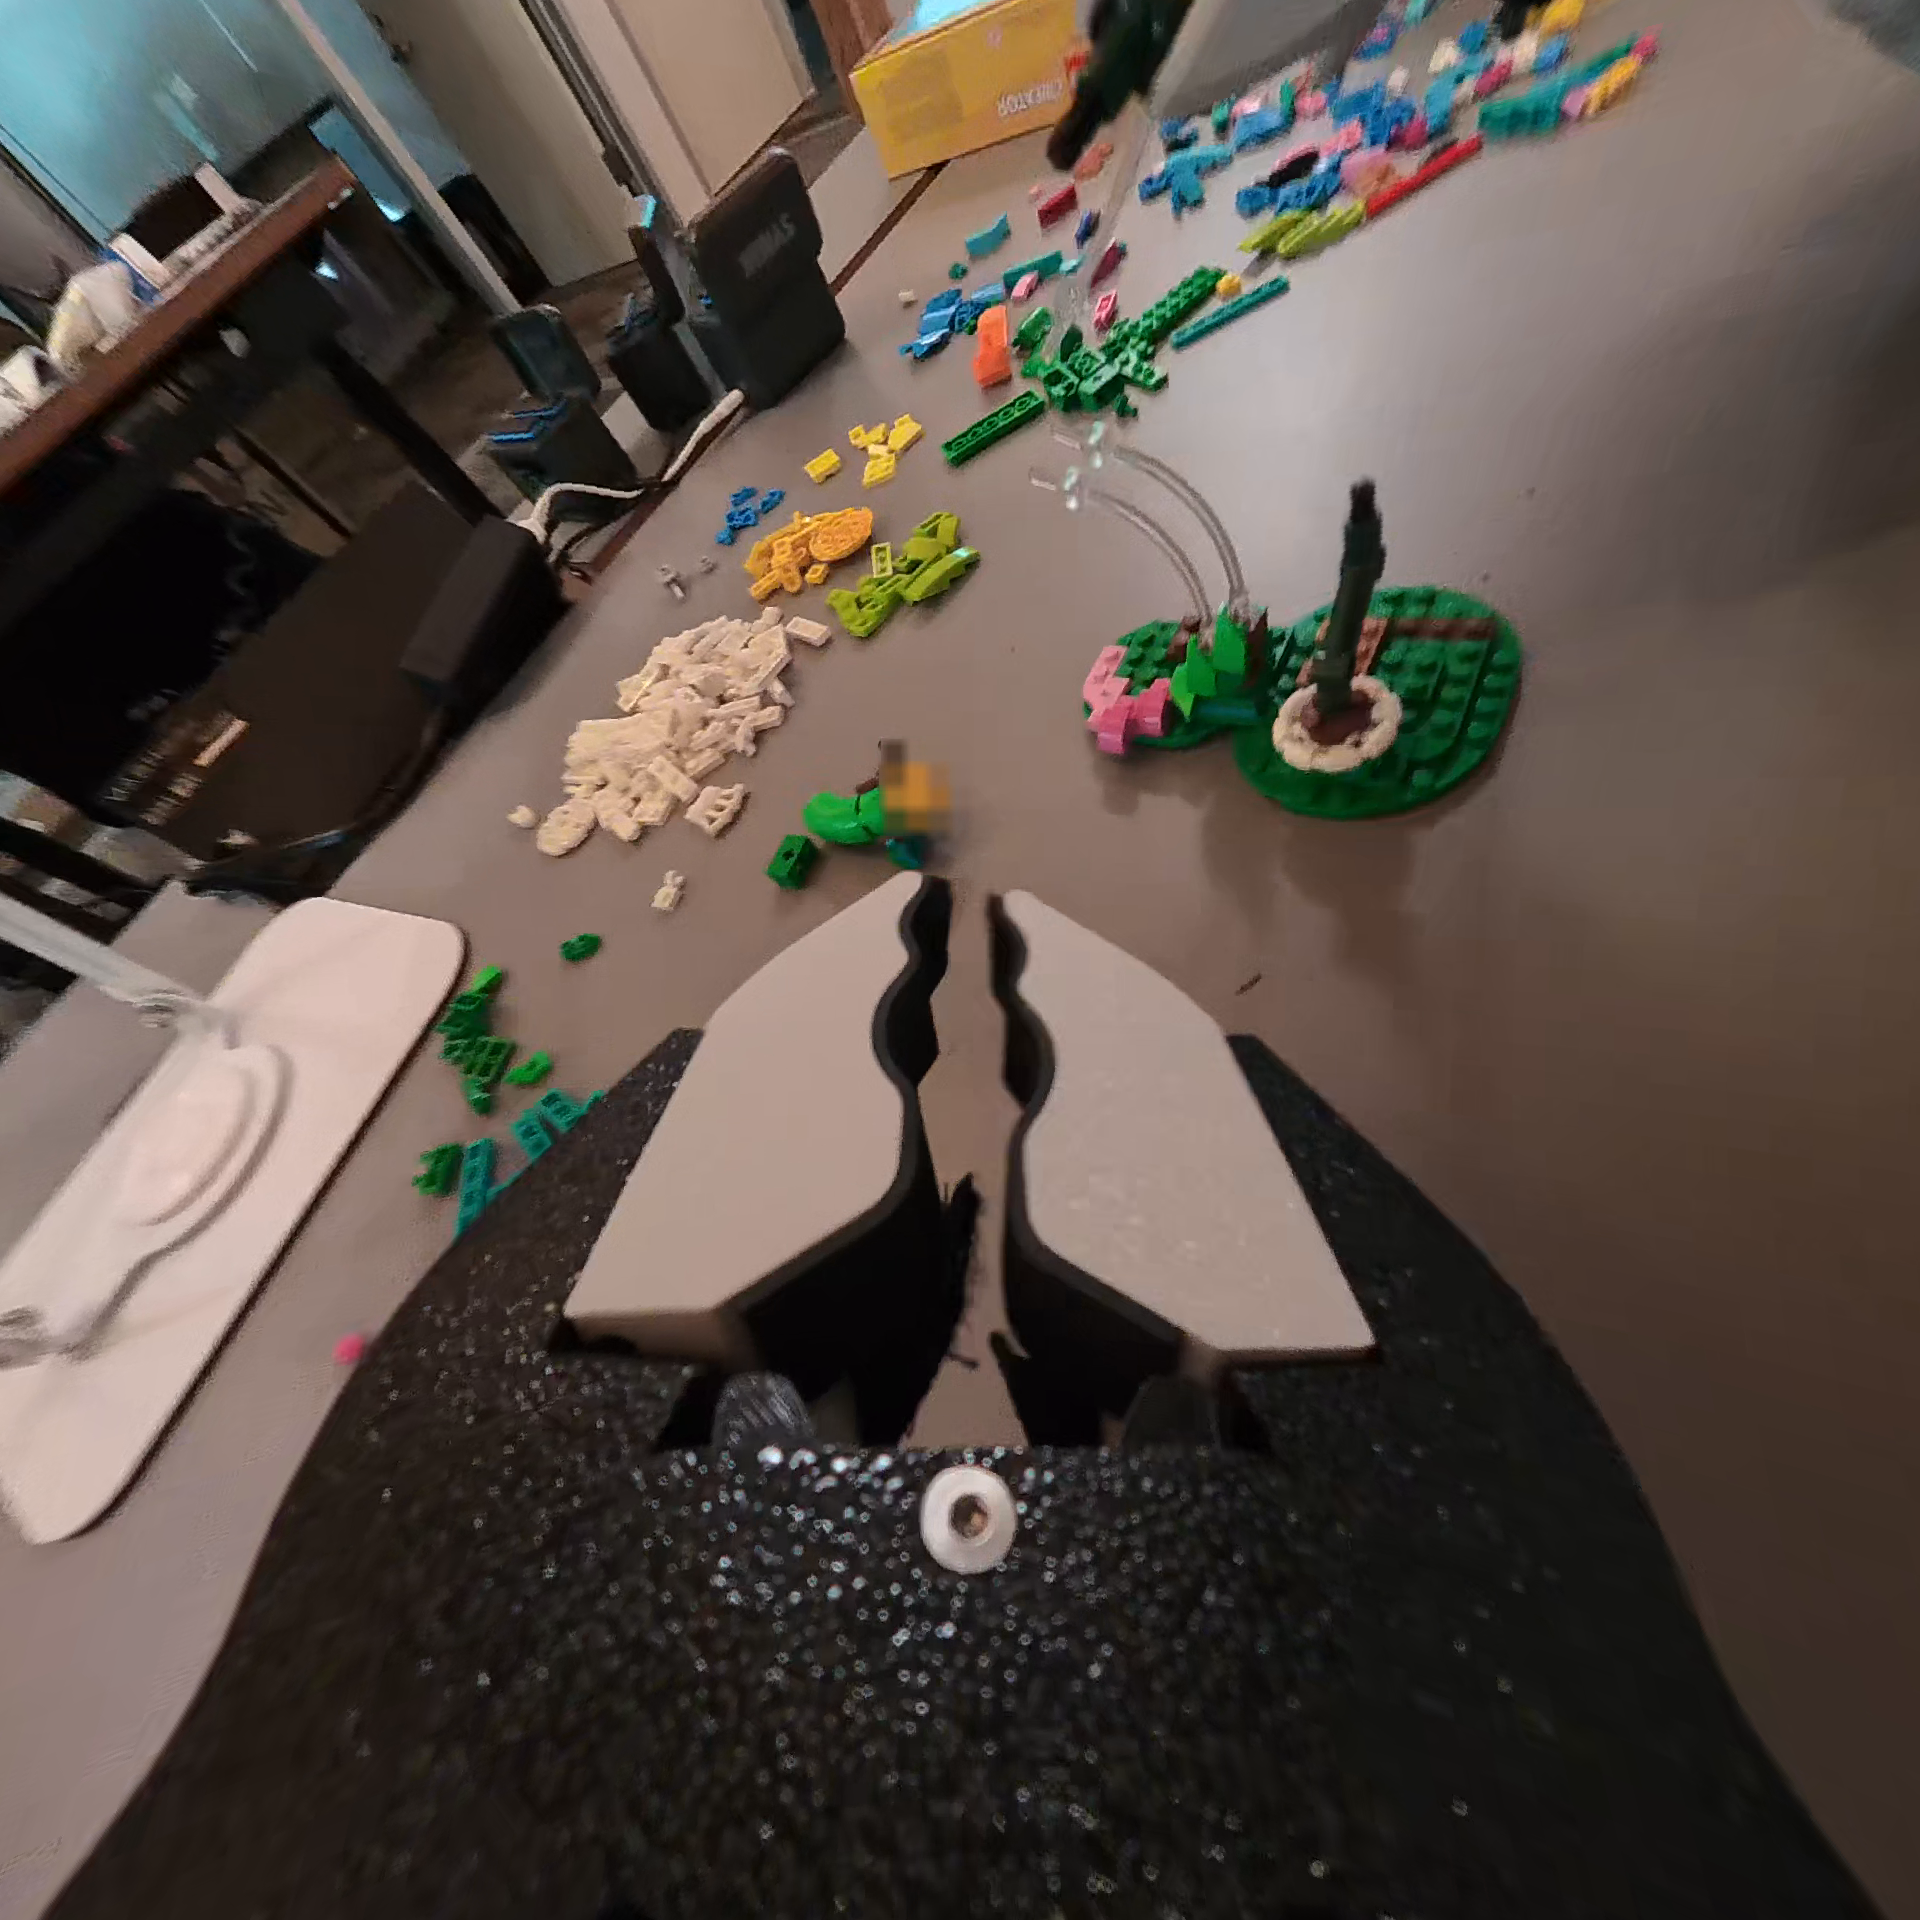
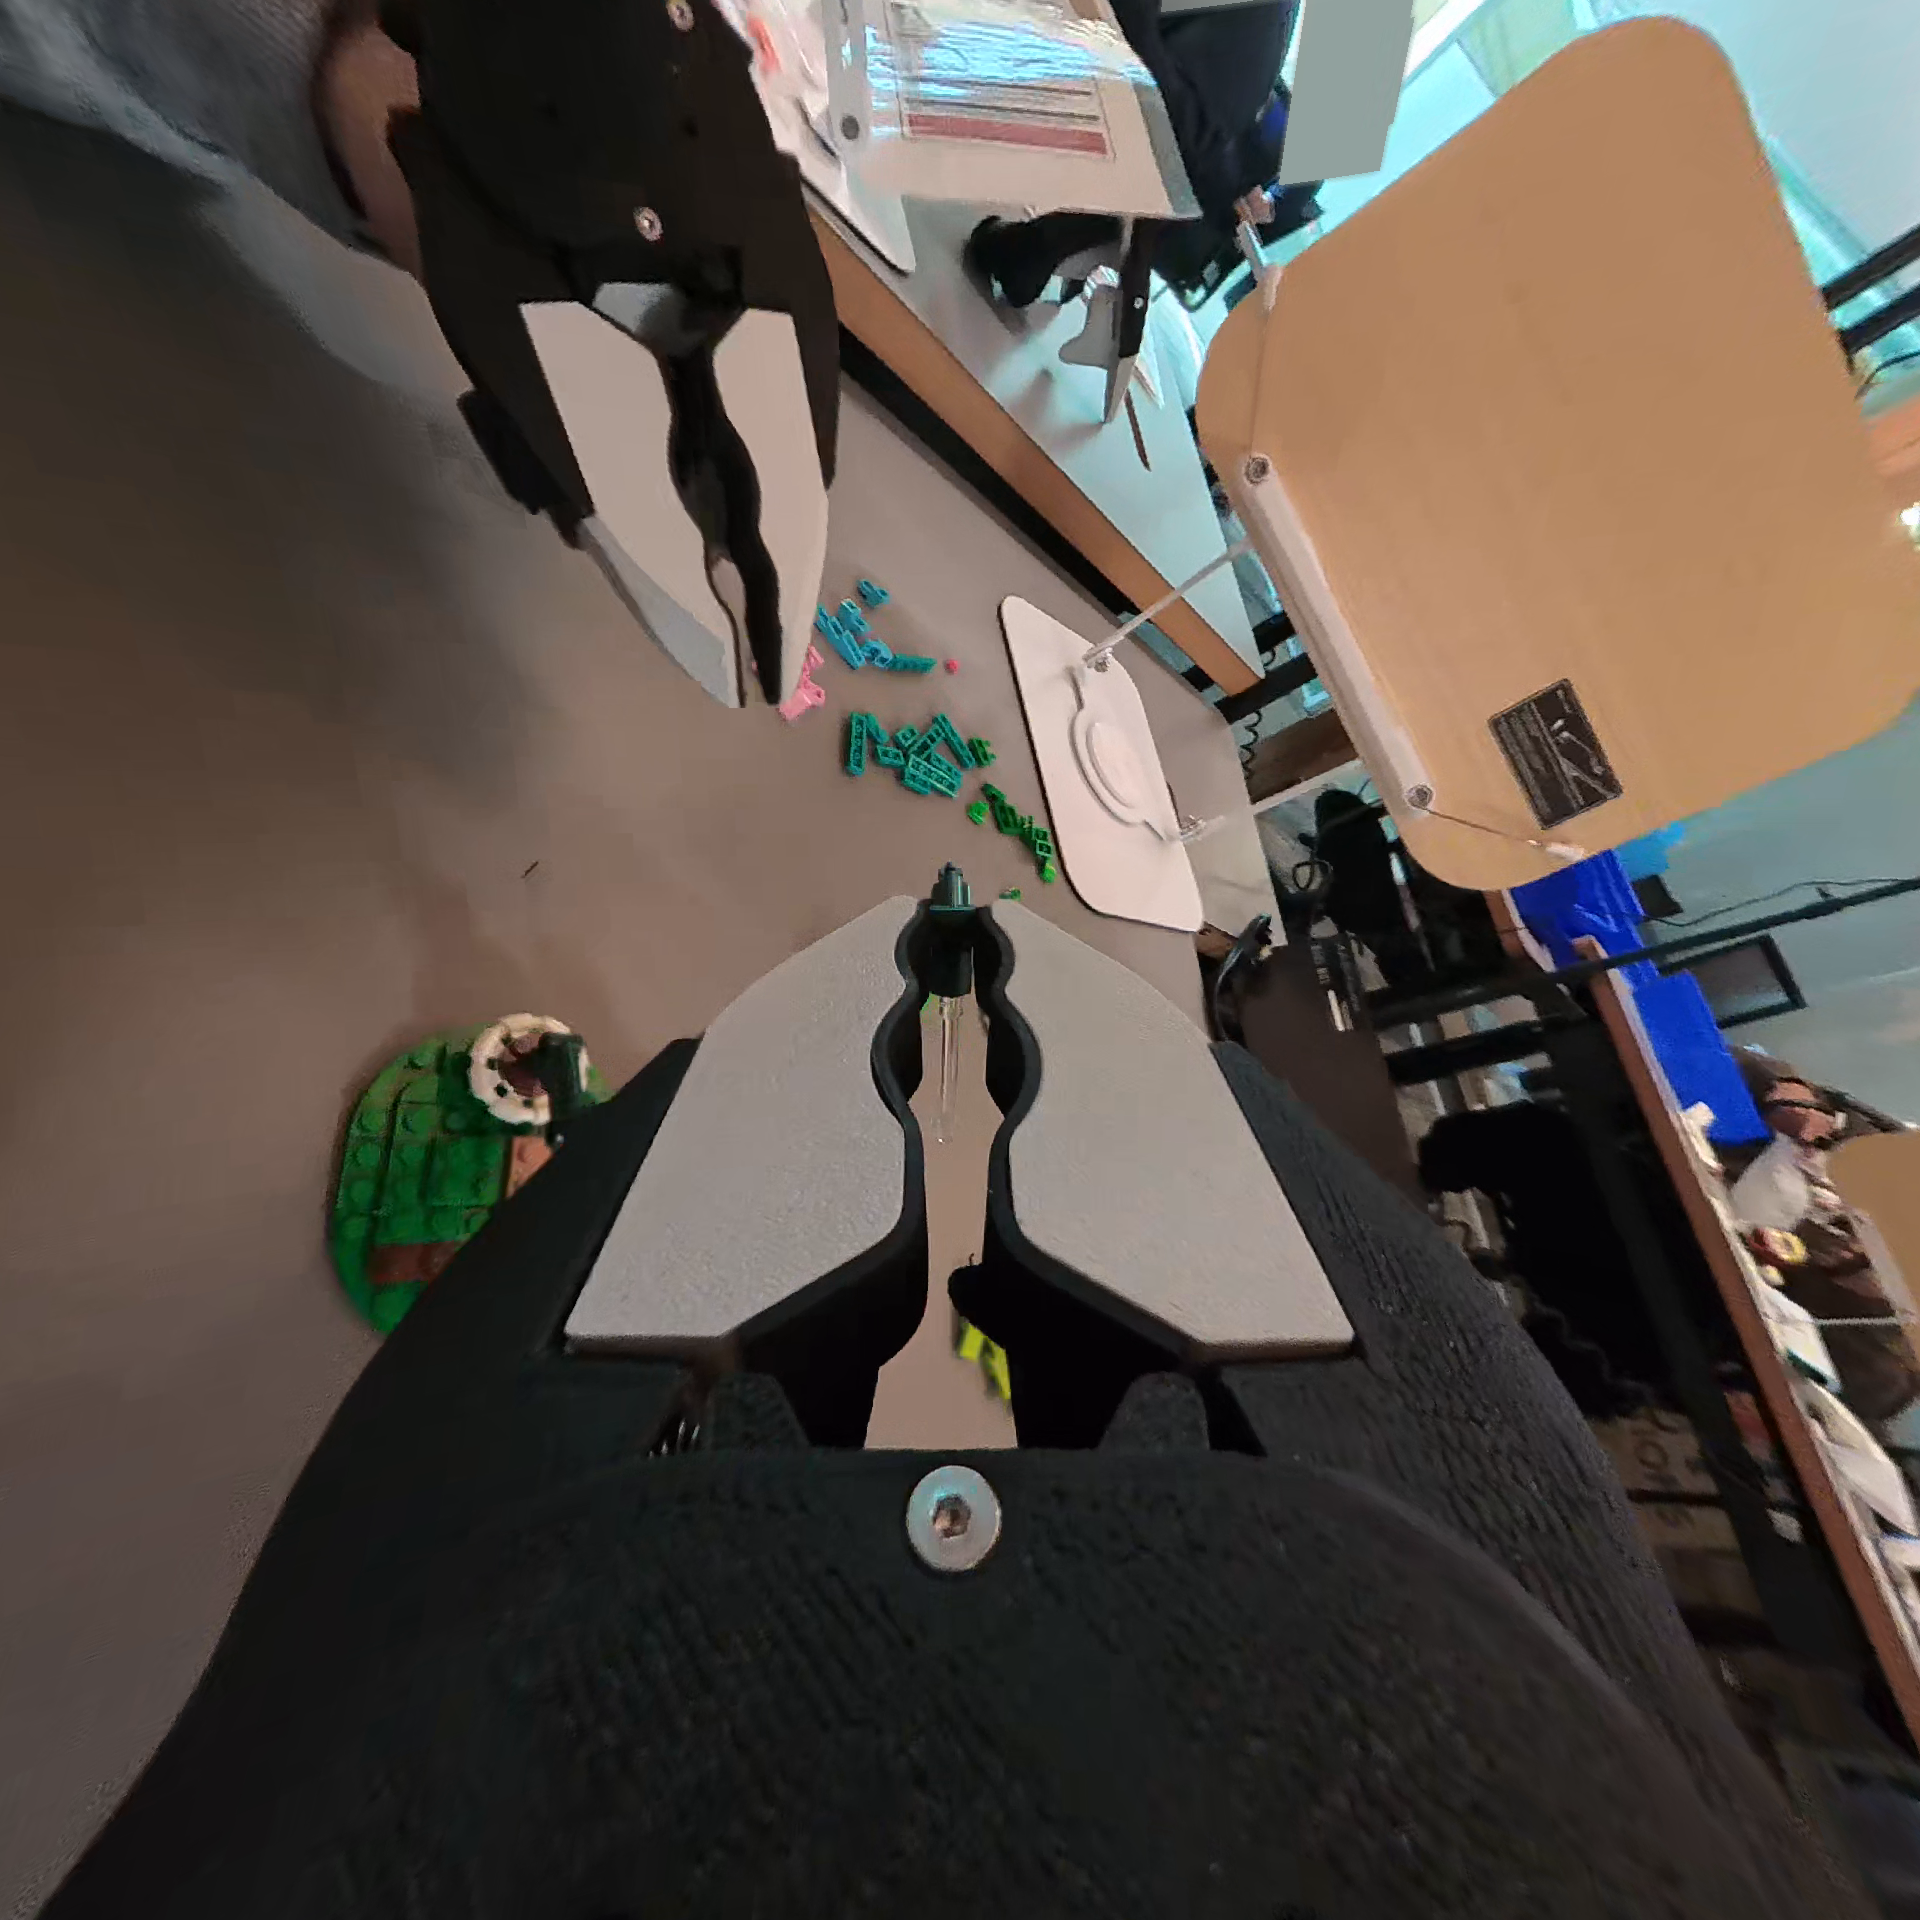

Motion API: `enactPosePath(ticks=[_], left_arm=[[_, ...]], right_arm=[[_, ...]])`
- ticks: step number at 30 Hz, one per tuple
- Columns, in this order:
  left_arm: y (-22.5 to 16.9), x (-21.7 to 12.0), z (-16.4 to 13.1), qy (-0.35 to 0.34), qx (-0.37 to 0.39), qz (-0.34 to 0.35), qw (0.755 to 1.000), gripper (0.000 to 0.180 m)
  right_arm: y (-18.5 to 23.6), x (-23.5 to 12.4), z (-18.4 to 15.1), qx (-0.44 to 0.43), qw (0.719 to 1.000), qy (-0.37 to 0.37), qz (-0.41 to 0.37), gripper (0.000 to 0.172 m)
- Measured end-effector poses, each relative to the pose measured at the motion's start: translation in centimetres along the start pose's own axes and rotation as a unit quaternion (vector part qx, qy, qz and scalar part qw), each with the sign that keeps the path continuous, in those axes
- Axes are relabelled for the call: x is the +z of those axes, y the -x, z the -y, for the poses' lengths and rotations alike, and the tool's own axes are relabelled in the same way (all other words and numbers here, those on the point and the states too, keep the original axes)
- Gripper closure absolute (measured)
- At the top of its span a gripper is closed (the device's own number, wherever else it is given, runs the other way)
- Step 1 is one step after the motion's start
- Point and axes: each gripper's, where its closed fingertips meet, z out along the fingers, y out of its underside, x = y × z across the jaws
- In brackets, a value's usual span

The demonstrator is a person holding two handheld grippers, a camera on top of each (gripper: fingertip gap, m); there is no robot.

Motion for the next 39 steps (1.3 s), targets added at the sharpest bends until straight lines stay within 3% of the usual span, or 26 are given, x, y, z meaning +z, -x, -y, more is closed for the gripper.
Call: enactPosePath(ticks=[4,6,10,14,18,25,39], left_arm=[[-0.7,1.0,2.3,-0.043,-0.024,-0.031,0.998,0.14],[-1.3,1.1,4.2,-0.068,-0.008,-0.04,0.997,0.133],[-3.1,0.8,7.8,-0.114,0.054,-0.053,0.991,0.146],[-4.1,0.7,9.1,-0.125,0.106,-0.049,0.985,0.16],[-4.3,1.1,8.7,-0.093,0.159,-0.026,0.983,0.171],[-3.6,1.5,8.0,-0.039,0.216,0.024,0.975,0.175],[-3.6,0.2,9.1,-0.077,0.188,0.032,0.979,0.176]], right_arm=[[0.0,-0.3,0.0,0.019,1.0,-0.014,0.013,0.165],[0.4,-0.3,0.4,0.013,0.999,-0.014,0.026,0.165],[2.3,0.3,1.3,-0.017,0.997,-0.014,0.068,0.165],[3.6,0.4,2.5,-0.008,0.993,-0.041,0.107,0.165],[3.6,0.6,2.6,-0.011,0.994,-0.035,0.104,0.165],[3.6,1.2,2.1,-0.011,0.996,-0.019,0.086,0.165],[3.2,0.5,3.3,0.02,0.994,-0.065,0.083,0.166]])
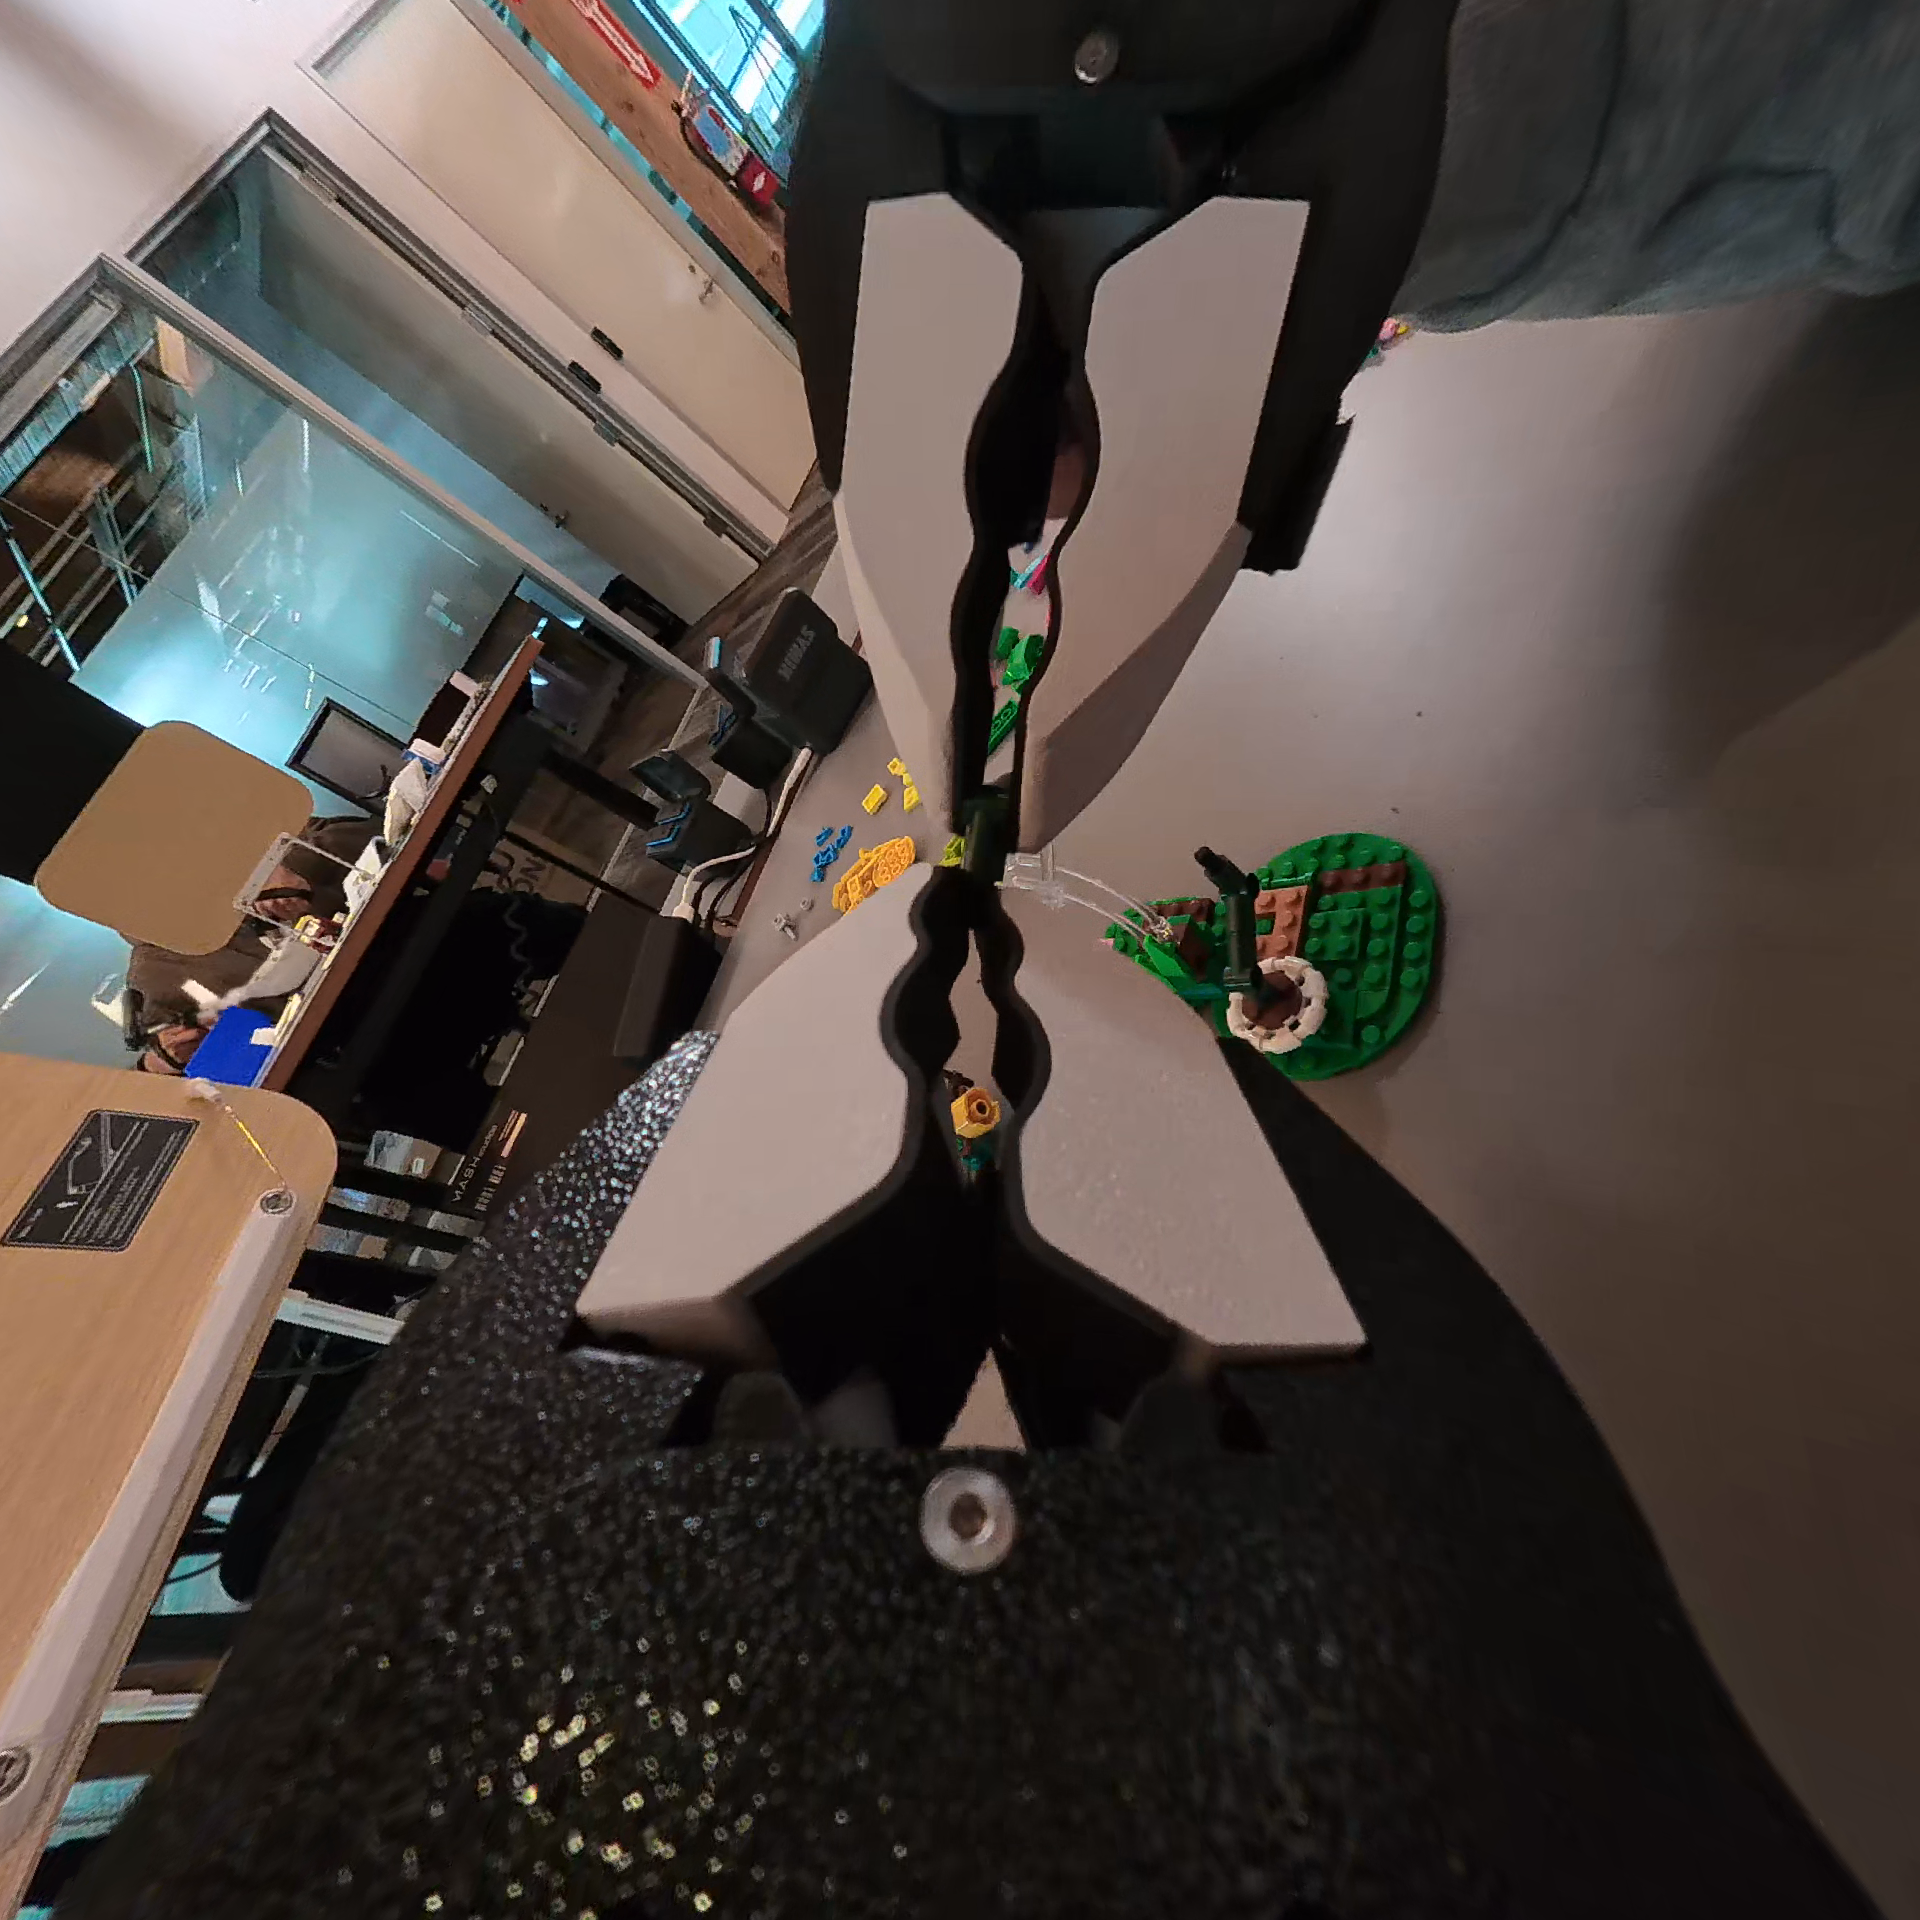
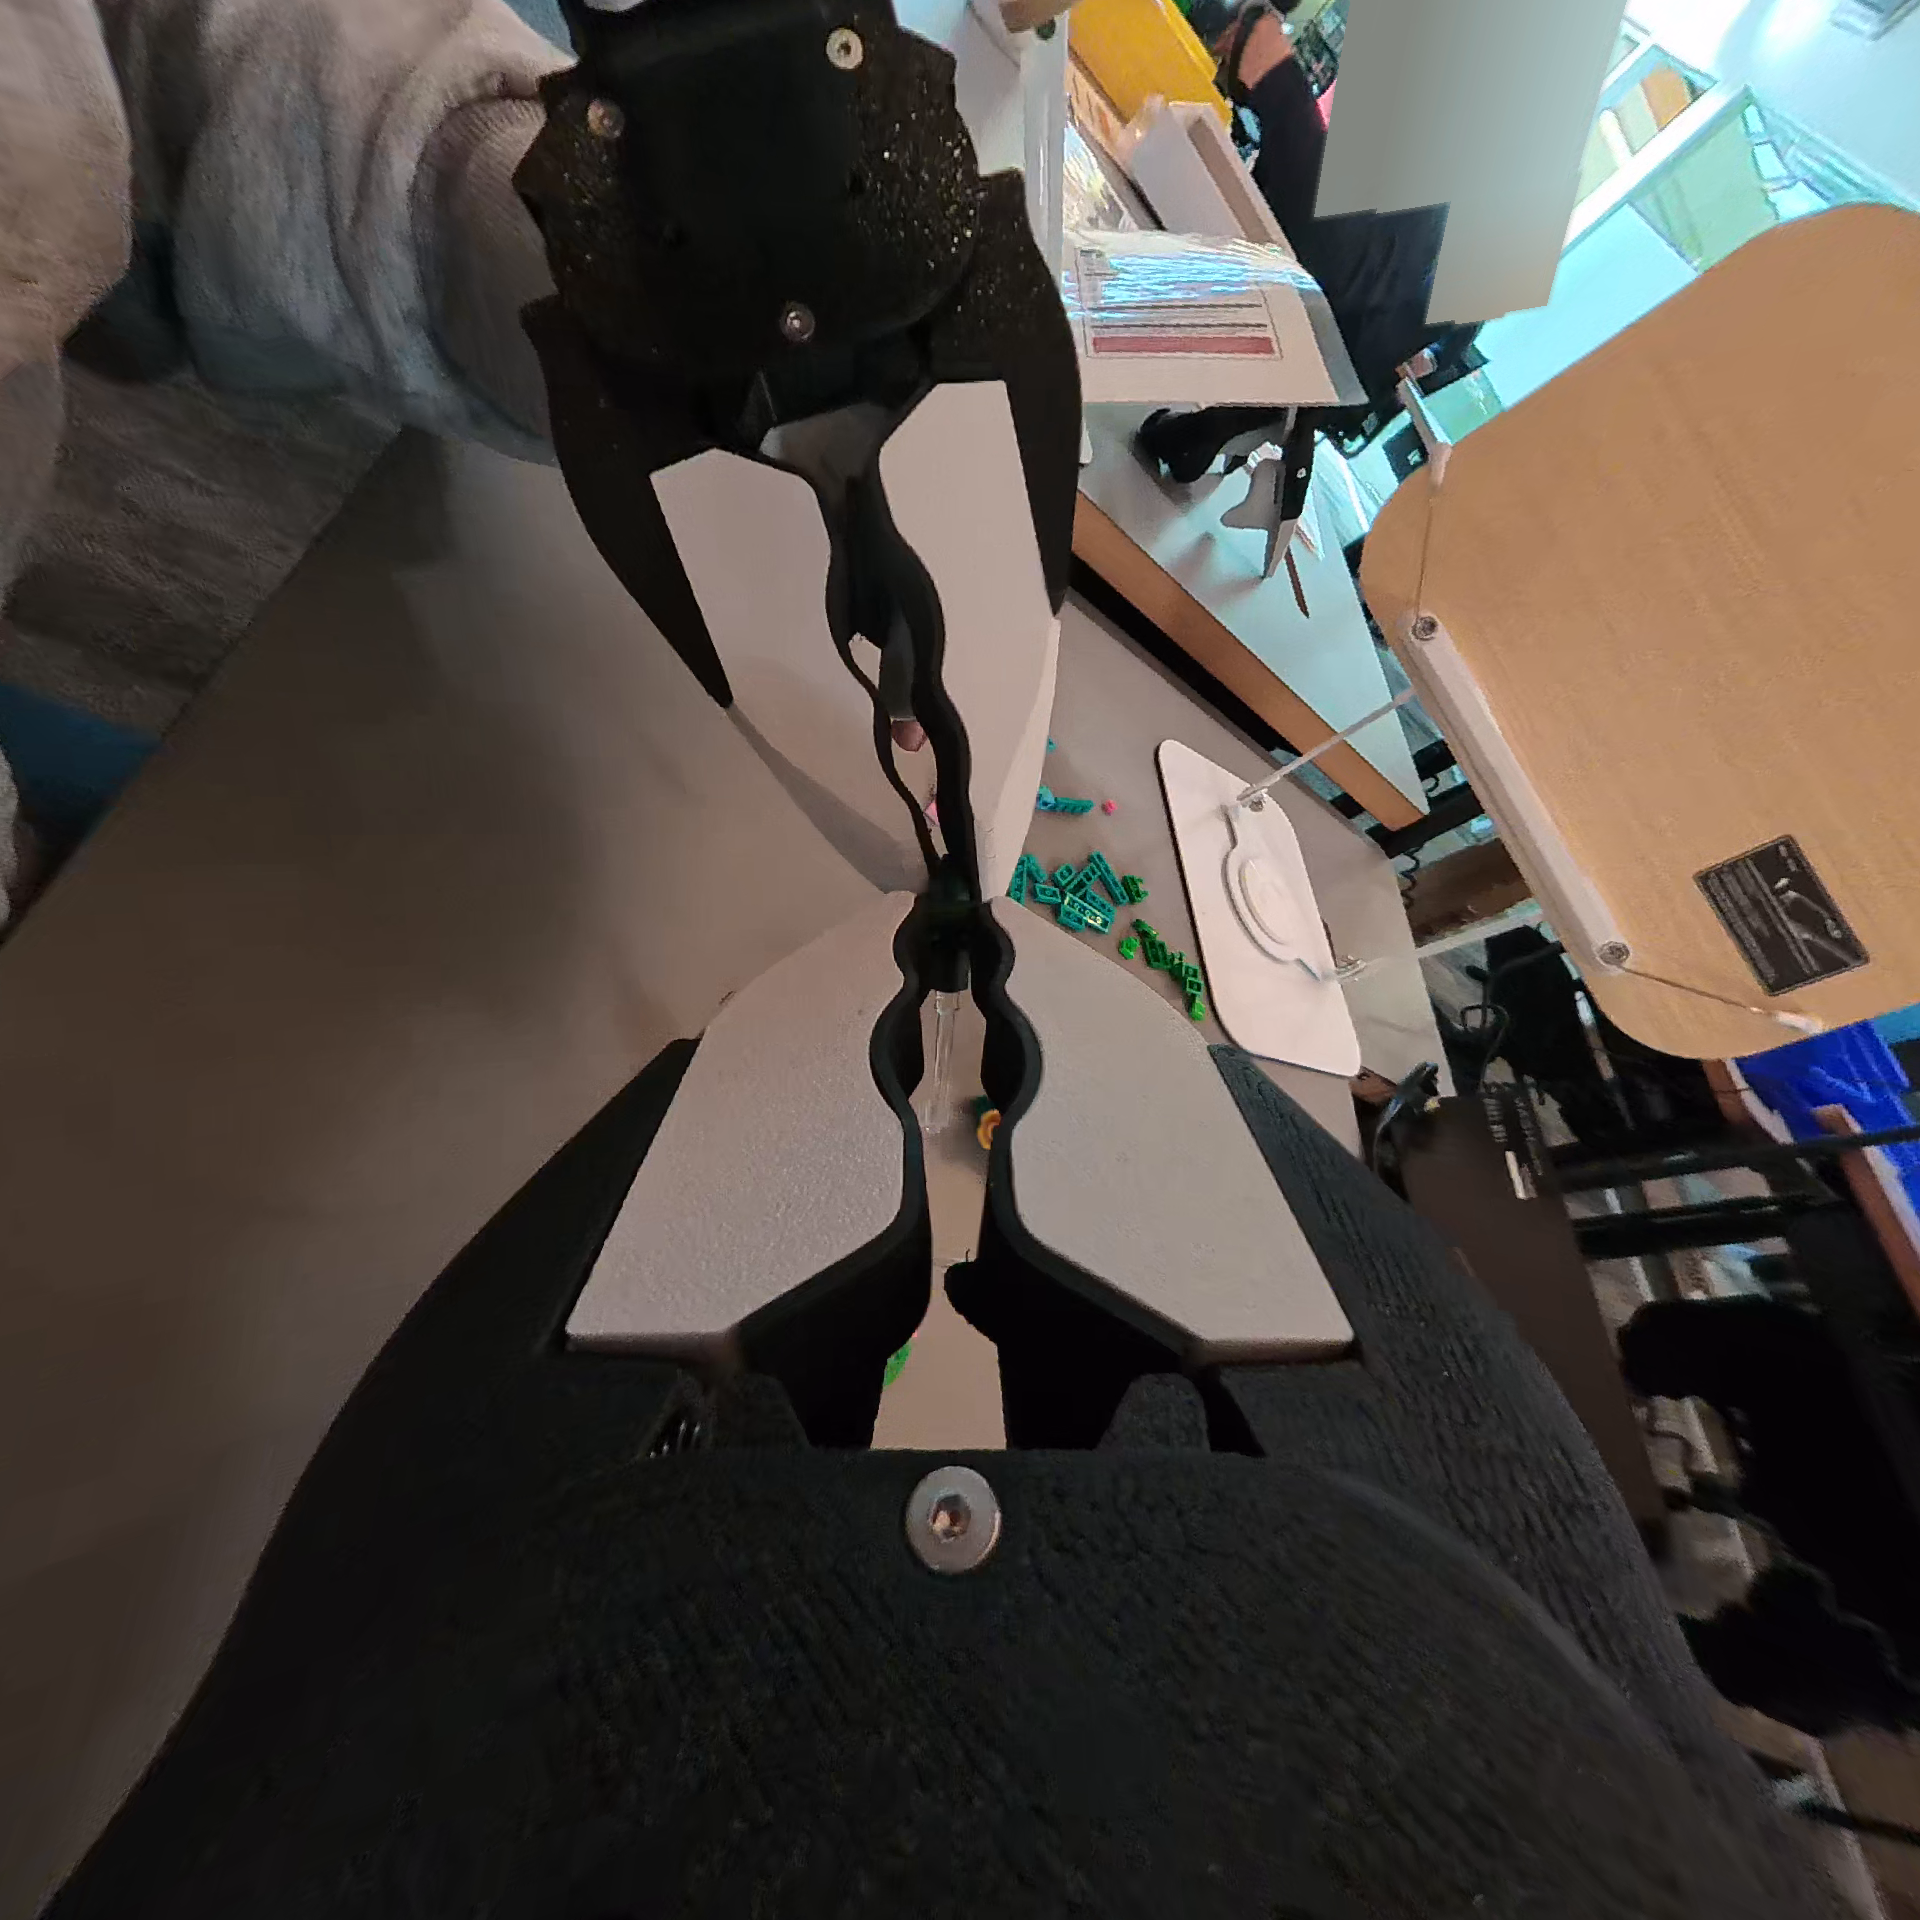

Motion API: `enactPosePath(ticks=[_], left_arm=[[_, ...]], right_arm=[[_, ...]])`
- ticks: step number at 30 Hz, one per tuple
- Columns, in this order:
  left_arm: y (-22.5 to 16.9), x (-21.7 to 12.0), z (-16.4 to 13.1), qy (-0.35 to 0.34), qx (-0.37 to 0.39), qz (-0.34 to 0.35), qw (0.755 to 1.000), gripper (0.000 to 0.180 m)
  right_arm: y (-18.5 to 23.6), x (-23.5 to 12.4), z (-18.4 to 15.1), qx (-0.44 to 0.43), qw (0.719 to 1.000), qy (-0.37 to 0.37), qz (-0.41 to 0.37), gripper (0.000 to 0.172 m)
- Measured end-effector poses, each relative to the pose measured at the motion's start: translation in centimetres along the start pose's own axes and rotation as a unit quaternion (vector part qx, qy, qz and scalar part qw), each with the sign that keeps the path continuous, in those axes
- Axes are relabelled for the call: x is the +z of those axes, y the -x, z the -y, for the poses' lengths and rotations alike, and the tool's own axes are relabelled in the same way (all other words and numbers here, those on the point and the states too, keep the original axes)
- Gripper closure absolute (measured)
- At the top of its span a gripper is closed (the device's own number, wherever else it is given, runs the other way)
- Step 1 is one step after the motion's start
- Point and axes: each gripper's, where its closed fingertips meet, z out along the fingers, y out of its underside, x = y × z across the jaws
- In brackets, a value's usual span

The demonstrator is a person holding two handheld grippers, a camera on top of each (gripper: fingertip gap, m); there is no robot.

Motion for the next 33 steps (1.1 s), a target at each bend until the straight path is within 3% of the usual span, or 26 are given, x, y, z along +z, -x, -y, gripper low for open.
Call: enactPosePath(ticks=[8,10,12,13,19,22,25,28,33], left_arm=[[0.0,-0.7,0.1,-0.008,-0.003,0.002,1.0,0.176],[3.1,-2.6,-5.4,0.09,0.006,0.077,0.993,0.177],[3.2,-4.5,-7.4,0.048,-0.17,0.036,0.984,0.177],[3.2,-4.8,-7.9,0.052,-0.176,0.041,0.982,0.177],[0.7,-1.9,-5.8,0.028,-0.116,0.01,0.993,0.177],[0.3,-1.0,-6.3,0.032,-0.151,-0.011,0.988,0.176],[0.6,0.1,-7.5,0.05,-0.187,-0.008,0.981,0.173],[0.5,1.2,-8.8,0.063,-0.219,-0.005,0.974,0.166],[0.8,1.9,-8.6,0.037,-0.23,0.013,0.972,0.163]], right_arm=[[0.1,-0.3,0.4,-0.022,1.0,-0.001,0.003,0.165],[-3.7,-3.6,-1.2,-0.011,0.995,0.026,-0.091,0.166],[-5.7,-7.6,-0.3,0.058,0.991,-0.043,-0.109,0.166],[-5.9,-8.0,-0.5,0.046,0.992,-0.031,-0.117,0.165],[-4.8,-3.5,-2.3,0.02,0.997,0.009,-0.068,0.165],[-5.4,-2.6,-5.3,0.04,0.995,0.052,-0.073,0.165],[-5.8,-2.4,-10.8,0.087,0.982,0.148,-0.072,0.165],[-4.0,-2.4,-15.8,0.139,0.963,0.231,-0.02,0.165],[-1.8,-1.7,-18.5,0.165,0.951,0.258,0.031,0.165]])
